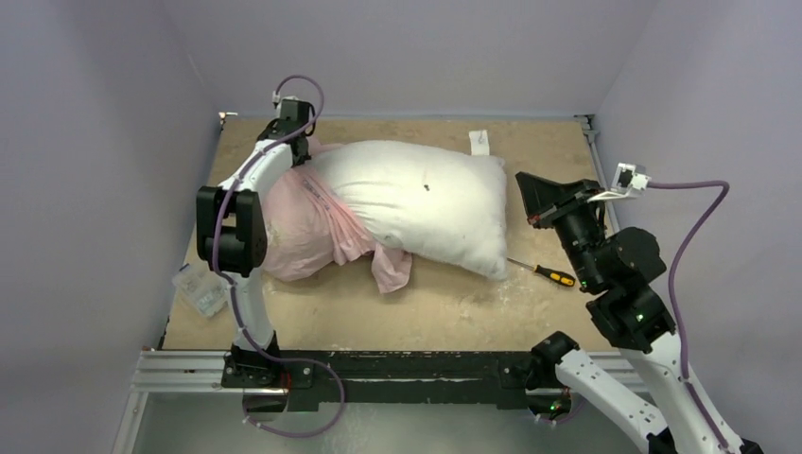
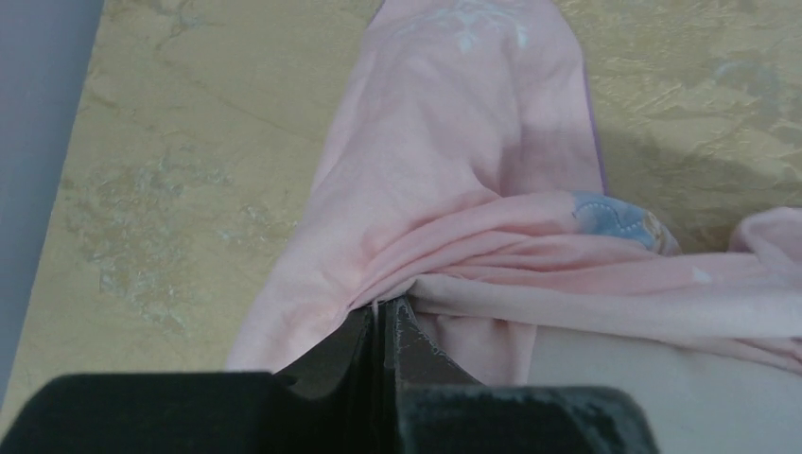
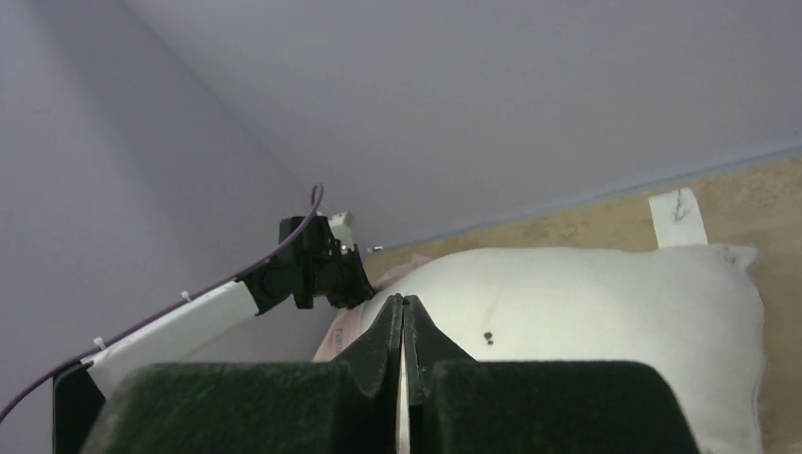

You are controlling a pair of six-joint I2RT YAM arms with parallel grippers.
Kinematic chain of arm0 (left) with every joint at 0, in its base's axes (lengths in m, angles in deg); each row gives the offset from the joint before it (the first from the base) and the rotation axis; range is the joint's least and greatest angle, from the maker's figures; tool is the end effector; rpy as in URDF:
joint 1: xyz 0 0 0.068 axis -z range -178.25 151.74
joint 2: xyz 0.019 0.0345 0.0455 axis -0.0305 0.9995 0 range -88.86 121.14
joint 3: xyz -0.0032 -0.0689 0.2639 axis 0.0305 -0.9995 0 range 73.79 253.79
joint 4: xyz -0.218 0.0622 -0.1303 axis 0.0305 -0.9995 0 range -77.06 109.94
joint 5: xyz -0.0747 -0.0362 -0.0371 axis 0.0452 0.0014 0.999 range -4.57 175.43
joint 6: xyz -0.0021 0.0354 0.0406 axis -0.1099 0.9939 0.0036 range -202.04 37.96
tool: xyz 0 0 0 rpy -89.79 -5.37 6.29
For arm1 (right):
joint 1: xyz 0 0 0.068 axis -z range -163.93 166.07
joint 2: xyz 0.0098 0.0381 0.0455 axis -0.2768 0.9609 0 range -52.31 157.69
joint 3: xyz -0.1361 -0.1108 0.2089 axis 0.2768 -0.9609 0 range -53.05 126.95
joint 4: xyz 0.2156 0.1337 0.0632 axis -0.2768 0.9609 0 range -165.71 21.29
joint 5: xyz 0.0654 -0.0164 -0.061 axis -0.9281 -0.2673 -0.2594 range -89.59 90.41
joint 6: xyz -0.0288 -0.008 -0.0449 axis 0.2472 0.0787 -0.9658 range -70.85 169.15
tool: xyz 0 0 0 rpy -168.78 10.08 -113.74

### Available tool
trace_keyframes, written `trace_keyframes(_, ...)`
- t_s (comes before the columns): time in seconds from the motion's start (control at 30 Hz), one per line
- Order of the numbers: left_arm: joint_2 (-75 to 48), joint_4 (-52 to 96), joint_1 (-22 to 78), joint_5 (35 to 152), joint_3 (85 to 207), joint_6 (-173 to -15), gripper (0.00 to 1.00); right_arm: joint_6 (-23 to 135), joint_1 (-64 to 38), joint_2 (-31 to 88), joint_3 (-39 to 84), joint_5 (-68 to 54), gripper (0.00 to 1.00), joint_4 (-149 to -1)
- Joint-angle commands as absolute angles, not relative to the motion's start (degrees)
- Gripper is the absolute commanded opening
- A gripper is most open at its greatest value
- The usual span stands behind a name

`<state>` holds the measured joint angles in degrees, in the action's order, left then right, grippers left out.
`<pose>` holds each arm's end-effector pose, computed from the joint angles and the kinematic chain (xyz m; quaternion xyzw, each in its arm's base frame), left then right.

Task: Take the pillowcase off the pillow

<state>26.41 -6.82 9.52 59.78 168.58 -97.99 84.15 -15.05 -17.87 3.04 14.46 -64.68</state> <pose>0.4531 -0.0463 0.2447 -0.1454 0.8999 0.1293 0.3903 0.1024 0.0518 0.4290 0.1156 0.6302 0.3512 0.6827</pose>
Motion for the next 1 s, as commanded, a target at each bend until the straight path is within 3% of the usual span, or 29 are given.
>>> trace_keyframes(0.0, 26.45, -4.75, 14.83, 63.02, 169.75, -95.78, 0.00, 84.78, -14.98, -13.91, 3.63, 12.44, 0.00, -67.49)
trace_keyframes(0.17, 22.62, -3.12, 25.03, 64.67, 170.13, -92.41, 0.00, 81.15, -14.99, -8.93, 2.21, 7.36, 0.16, -71.89)
trace_keyframes(0.2, 21.73, -2.64, 26.08, 65.62, 169.86, -92.41, 0.00, 80.76, -14.97, -8.03, 1.75, 6.26, 0.22, -72.49)
trace_keyframes(0.27, 20.11, -1.96, 27.87, 65.67, 169.39, -91.97, 0.01, 80.16, -15.00, -5.87, 1.01, 4.32, 0.44, -73.56)
trace_keyframes(0.4, 17.08, -3.74, 29.78, 63.20, 170.34, -92.88, 0.34, 79.39, -15.08, -1.87, -0.48, 1.58, 0.70, -75.35)
trace_keyframes(0.57, 9.01, -6.81, 31.81, 61.19, 171.40, -95.85, 0.59, 79.08, -15.25, 3.13, -2.27, 0.56, 0.98, -77.70)
trace_keyframes(0.73, 0.78, -13.60, 33.49, 63.00, 169.87, -101.34, 0.62, 80.78, -16.79, 7.01, -2.36, 3.68, 0.99, -76.67)
trace_keyframes(0.97, -14.92, -13.56, 33.59, 71.16, 152.63, -107.82, 0.64, 82.97, -21.16, 14.01, -2.09, 7.13, 0.99, -76.28)
